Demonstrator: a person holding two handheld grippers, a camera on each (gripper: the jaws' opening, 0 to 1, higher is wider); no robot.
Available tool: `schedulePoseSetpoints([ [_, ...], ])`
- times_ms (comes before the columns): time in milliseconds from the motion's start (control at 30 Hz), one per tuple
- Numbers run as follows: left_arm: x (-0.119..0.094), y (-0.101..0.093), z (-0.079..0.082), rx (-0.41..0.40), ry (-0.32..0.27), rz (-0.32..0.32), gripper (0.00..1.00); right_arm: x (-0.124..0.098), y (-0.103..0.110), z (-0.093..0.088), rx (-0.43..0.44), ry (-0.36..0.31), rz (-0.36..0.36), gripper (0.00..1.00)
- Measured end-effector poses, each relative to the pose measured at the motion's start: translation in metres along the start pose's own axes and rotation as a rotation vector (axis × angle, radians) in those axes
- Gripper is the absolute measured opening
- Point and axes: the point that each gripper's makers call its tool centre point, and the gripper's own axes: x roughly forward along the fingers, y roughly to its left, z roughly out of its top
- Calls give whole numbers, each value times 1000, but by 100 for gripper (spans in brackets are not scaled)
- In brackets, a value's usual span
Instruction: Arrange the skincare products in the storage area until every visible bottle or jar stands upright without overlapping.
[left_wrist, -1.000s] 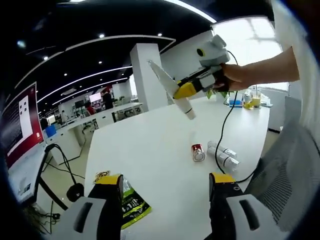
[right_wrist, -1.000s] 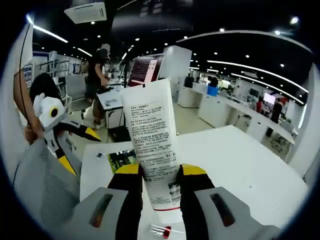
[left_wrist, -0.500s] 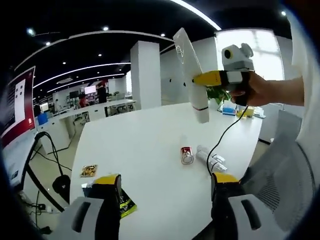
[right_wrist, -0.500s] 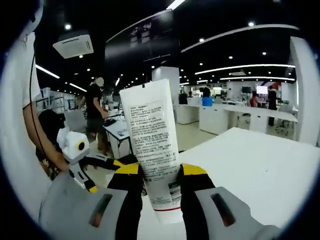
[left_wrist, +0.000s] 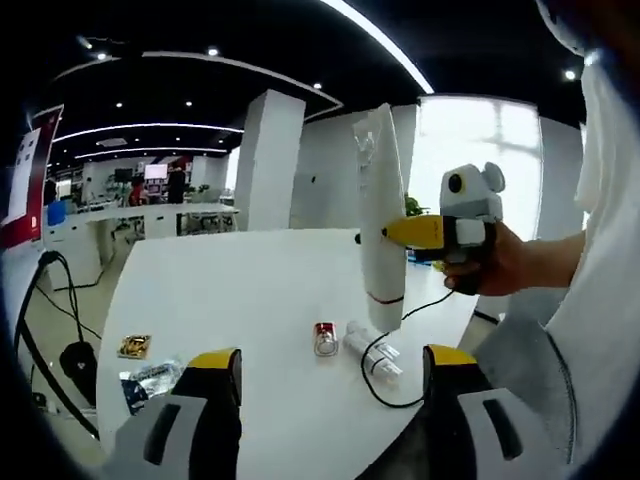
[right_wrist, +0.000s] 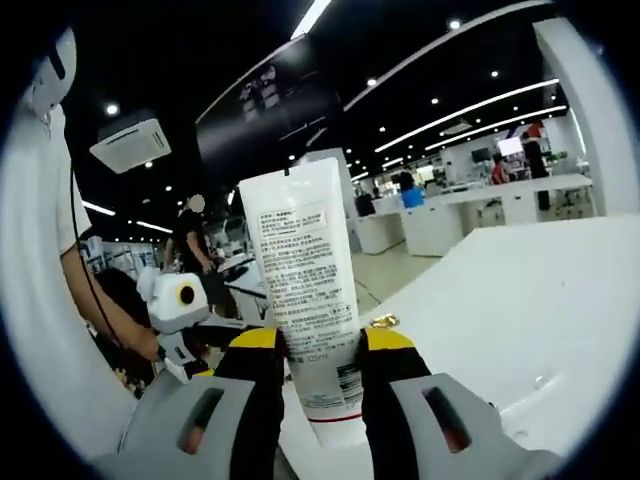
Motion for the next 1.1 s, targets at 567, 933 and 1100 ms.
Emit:
schedulePoseSetpoints([
  [567,21,-46,72,-360,-273,-250,82,-15,19,-26,72,66,52,27],
  [933,32,-79,70,-319,-167,-377,66,-11,51,-24,96,83,194,28],
  [1100,35,-93,69,-304,-141,-432,56,-11,62,-20,89,86,252,28],
])
